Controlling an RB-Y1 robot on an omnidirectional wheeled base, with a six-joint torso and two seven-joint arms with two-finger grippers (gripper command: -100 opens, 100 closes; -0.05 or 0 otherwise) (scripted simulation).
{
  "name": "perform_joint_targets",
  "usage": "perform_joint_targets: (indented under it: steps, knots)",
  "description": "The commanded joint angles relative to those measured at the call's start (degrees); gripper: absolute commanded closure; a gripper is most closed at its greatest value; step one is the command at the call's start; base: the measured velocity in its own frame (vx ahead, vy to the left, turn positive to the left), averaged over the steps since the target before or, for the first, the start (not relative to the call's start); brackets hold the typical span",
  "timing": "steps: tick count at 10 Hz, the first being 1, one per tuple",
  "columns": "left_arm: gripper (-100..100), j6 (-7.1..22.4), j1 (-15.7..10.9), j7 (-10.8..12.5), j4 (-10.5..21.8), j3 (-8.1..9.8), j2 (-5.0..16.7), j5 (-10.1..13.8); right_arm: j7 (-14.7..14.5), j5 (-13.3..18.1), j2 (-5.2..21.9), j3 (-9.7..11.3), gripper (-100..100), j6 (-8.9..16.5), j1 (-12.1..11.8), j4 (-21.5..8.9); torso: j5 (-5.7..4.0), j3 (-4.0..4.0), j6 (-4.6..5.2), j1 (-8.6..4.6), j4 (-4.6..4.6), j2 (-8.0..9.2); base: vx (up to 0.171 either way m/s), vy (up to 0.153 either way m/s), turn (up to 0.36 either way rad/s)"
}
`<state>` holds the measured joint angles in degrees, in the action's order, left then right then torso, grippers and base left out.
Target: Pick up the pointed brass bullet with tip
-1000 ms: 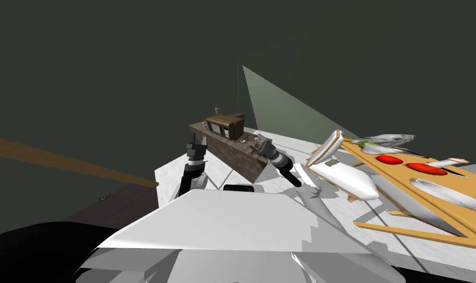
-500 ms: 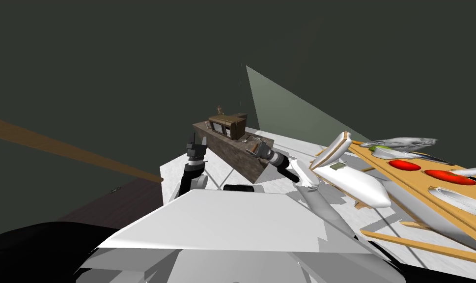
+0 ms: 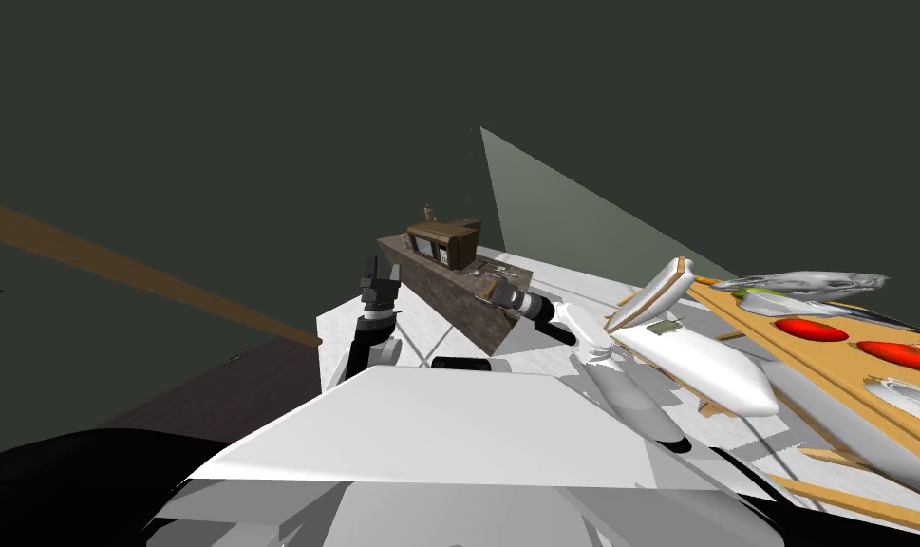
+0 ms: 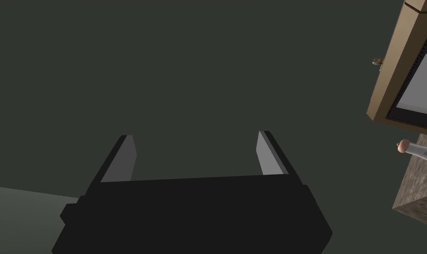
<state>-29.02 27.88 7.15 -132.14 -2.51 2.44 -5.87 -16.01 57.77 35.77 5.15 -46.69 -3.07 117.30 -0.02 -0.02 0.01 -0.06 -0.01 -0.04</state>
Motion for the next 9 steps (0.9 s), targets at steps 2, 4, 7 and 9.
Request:
perform_joint_targets:
  steps: [2, 4, 7, 9]
  knots:
    - [0, 0.0, 0.0, 0.0, 0.0, 0.0, 0.0, 0.0, -0.2, 4.5, 3.0, 1.2, -100, -1.7, 2.2, -2.2, 0.0, 0.0, 0.02, 0.0, 0.0, 0.01, -0.002, -0.014, 0.107]
    - [0, 0.0, 0.0, 0.0, 0.0, 0.0, 0.0, 0.0, -0.6, 8.5, 4.9, 2.1, -100, -3.0, 3.7, -4.0, -0.01, -0.01, 0.03, -0.02, 0.0, -0.01, 0.001, -0.015, 0.073]
    - [0, 0.0, 0.0, 0.0, 0.0, 0.0, 0.0, 0.0, -0.9, 13.2, 6.8, 2.9, -100, -4.4, 5.1, -6.0, 0.0, -0.03, 0.01, -0.02, -0.01, -0.06, 0.009, -0.014, 0.087]
    - [0, 0.0, 0.0, 0.0, 0.0, 0.0, 0.0, 0.0, -1.2, 16.1, 8.6, 3.8, -100, -5.7, 6.5, -7.9, 0.0, -0.04, 0.02, -0.02, -0.02, -0.08, 0.018, -0.013, 0.089]
